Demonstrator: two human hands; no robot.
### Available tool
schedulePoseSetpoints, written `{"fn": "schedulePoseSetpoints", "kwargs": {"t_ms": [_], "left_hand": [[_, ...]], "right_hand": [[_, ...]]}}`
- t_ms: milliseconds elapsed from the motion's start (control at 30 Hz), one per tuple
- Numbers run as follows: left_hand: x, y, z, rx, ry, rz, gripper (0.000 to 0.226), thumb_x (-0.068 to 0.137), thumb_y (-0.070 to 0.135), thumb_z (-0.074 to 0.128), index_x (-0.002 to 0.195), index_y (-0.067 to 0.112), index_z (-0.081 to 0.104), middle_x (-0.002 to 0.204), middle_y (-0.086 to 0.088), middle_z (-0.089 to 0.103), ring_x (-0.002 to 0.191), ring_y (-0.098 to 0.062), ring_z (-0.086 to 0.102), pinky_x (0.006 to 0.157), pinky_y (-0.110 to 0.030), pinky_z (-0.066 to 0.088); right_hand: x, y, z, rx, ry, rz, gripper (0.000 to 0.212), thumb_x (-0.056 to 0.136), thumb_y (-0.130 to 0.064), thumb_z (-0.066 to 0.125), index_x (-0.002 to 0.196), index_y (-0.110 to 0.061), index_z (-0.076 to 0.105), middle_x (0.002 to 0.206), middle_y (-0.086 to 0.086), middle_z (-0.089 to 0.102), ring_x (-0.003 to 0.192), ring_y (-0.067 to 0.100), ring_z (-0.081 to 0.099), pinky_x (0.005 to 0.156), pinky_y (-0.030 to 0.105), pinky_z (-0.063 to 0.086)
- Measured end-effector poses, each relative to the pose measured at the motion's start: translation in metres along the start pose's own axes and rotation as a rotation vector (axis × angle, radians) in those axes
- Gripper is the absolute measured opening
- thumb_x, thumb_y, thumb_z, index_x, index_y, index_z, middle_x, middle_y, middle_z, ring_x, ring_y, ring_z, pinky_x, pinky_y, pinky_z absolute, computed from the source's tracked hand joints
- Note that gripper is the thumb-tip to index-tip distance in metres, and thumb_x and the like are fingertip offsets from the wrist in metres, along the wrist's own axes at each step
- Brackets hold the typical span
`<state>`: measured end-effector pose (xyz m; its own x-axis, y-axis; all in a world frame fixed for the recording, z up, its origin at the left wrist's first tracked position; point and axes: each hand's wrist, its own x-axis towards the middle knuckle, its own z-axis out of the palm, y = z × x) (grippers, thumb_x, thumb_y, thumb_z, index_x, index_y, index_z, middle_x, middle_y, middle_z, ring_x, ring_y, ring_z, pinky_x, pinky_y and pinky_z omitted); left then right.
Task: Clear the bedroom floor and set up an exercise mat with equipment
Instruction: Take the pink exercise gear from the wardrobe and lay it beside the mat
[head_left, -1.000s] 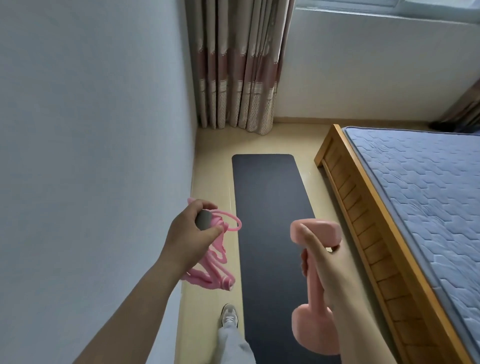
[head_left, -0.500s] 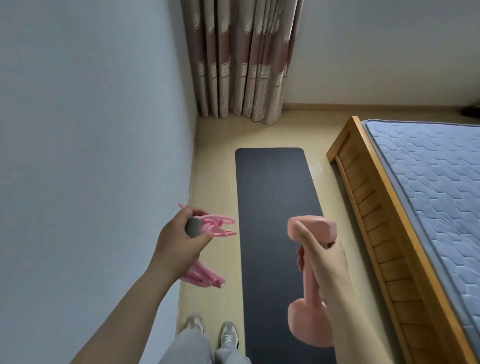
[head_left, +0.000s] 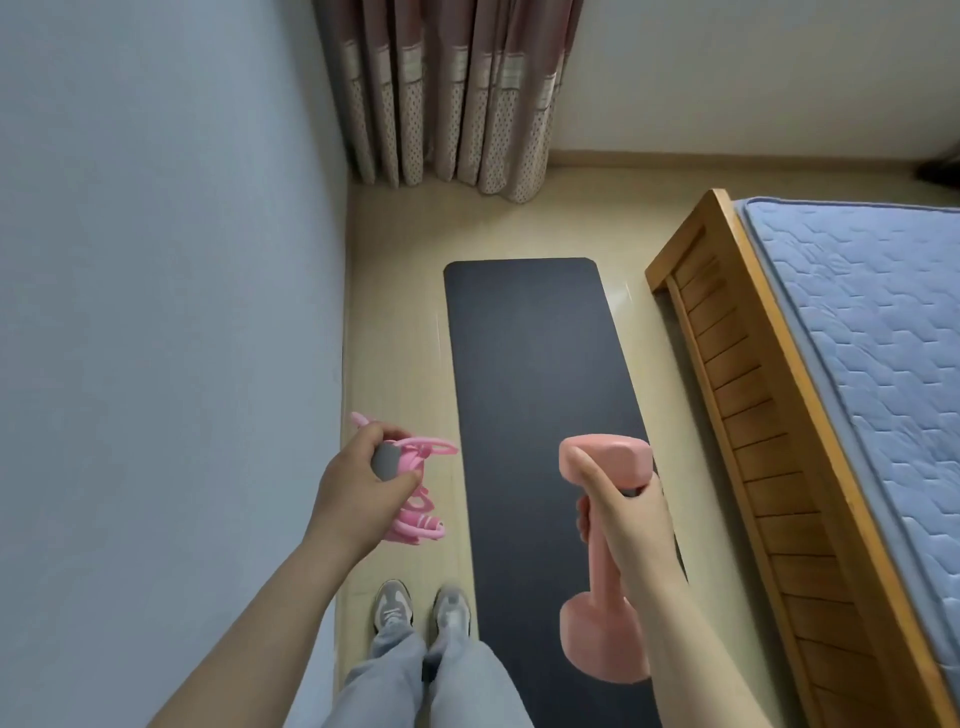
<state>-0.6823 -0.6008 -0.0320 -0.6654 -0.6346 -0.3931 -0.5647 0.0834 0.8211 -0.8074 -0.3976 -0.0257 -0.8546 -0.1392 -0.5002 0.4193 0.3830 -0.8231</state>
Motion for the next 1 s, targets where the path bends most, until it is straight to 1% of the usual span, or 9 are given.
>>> {"fn": "schedulePoseSetpoints", "kwargs": {"t_ms": [67, 133, 367, 467, 567, 667, 733, 867, 1000], "left_hand": [[0.023, -0.01, 0.01, 0.032, 0.001, -0.011, 0.03, 0.083, 0.012, 0.066, 0.094, 0.039, 0.058, 0.098, 0.016, 0.062, 0.079, -0.004, 0.063, 0.054, -0.012, 0.048], [0.045, -0.021, 0.02, 0.068, 0.004, -0.029, 0.032, 0.082, 0.014, 0.067, 0.088, 0.043, 0.055, 0.096, 0.02, 0.061, 0.086, -0.002, 0.059, 0.061, -0.016, 0.042], [0.112, -0.057, 0.074, 0.093, -0.036, -0.115, 0.026, 0.082, 0.014, 0.066, 0.101, 0.029, 0.058, 0.093, 0.008, 0.064, 0.079, -0.006, 0.059, 0.06, -0.02, 0.044], [0.14, -0.072, 0.101, 0.068, -0.077, -0.107, 0.027, 0.083, 0.009, 0.064, 0.097, 0.032, 0.057, 0.092, 0.011, 0.063, 0.07, 0.002, 0.06, 0.051, -0.009, 0.042], [0.164, -0.091, 0.13, -0.007, -0.129, -0.115, 0.024, 0.087, 0.002, 0.061, 0.105, 0.019, 0.058, 0.092, 0.016, 0.06, 0.064, 0.017, 0.06, 0.045, -0.005, 0.043], [0.19, -0.124, 0.156, -0.042, -0.166, -0.118, 0.02, 0.088, 0.004, 0.061, 0.105, 0.013, 0.058, 0.087, 0.017, 0.061, 0.067, 0.02, 0.058, 0.044, -0.003, 0.041], [0.209, -0.148, 0.172, -0.055, -0.18, -0.115, 0.02, 0.087, 0.004, 0.061, 0.105, 0.013, 0.06, 0.085, 0.017, 0.063, 0.069, 0.019, 0.059, 0.045, -0.004, 0.042], [0.256, -0.21, 0.21, -0.074, -0.164, -0.083, 0.02, 0.085, 0.003, 0.063, 0.103, 0.013, 0.061, 0.081, 0.022, 0.062, 0.069, 0.022, 0.057, 0.058, 0.002, 0.038], [0.314, -0.274, 0.254, -0.093, -0.19, -0.047, 0.02, 0.084, 0.004, 0.062, 0.101, 0.015, 0.061, 0.079, 0.021, 0.065, 0.067, 0.022, 0.058, 0.056, 0.002, 0.038]], "right_hand": [[0.027, 0.013, 0.008, -0.008, 0.013, 0.036, 0.065, 0.061, -0.057, 0.08, 0.103, -0.012, 0.06, 0.061, 0.005, 0.063, 0.051, 0.016, 0.059, 0.049, 0.027, 0.05], [0.053, 0.026, 0.014, -0.013, 0.015, 0.07, 0.06, 0.066, -0.052, 0.081, 0.103, -0.01, 0.061, 0.062, 0.004, 0.063, 0.05, 0.014, 0.058, 0.049, 0.025, 0.049], [0.127, 0.07, 0.031, -0.028, 0.032, 0.159, 0.055, 0.069, -0.048, 0.081, 0.107, -0.017, 0.057, 0.075, 0.007, 0.067, 0.055, 0.013, 0.06, 0.052, 0.025, 0.052], [0.157, 0.097, 0.039, -0.038, 0.055, 0.181, 0.054, 0.069, -0.046, 0.08, 0.108, -0.016, 0.058, 0.076, 0.007, 0.067, 0.055, 0.013, 0.059, 0.049, 0.022, 0.049], [0.187, 0.132, 0.049, -0.045, 0.071, 0.196, 0.054, 0.069, -0.048, 0.08, 0.108, -0.018, 0.058, 0.079, 0.008, 0.068, 0.055, 0.013, 0.059, 0.05, 0.023, 0.049], [0.218, 0.173, 0.064, -0.059, 0.077, 0.21, 0.055, 0.069, -0.049, 0.08, 0.109, -0.018, 0.058, 0.079, 0.008, 0.067, 0.054, 0.014, 0.059, 0.05, 0.024, 0.048], [0.239, 0.199, 0.074, -0.062, 0.089, 0.221, 0.054, 0.07, -0.049, 0.079, 0.109, -0.018, 0.058, 0.079, 0.009, 0.067, 0.054, 0.014, 0.058, 0.05, 0.024, 0.048], [0.288, 0.263, 0.101, -0.053, 0.125, 0.218, 0.052, 0.071, -0.05, 0.079, 0.108, -0.02, 0.059, 0.079, 0.008, 0.068, 0.054, 0.015, 0.058, 0.05, 0.024, 0.046], [0.346, 0.328, 0.131, -0.028, 0.173, 0.174, 0.045, 0.069, -0.052, 0.076, 0.098, -0.019, 0.065, 0.064, 0.001, 0.059, 0.049, 0.012, 0.05, 0.047, 0.024, 0.042]]}}
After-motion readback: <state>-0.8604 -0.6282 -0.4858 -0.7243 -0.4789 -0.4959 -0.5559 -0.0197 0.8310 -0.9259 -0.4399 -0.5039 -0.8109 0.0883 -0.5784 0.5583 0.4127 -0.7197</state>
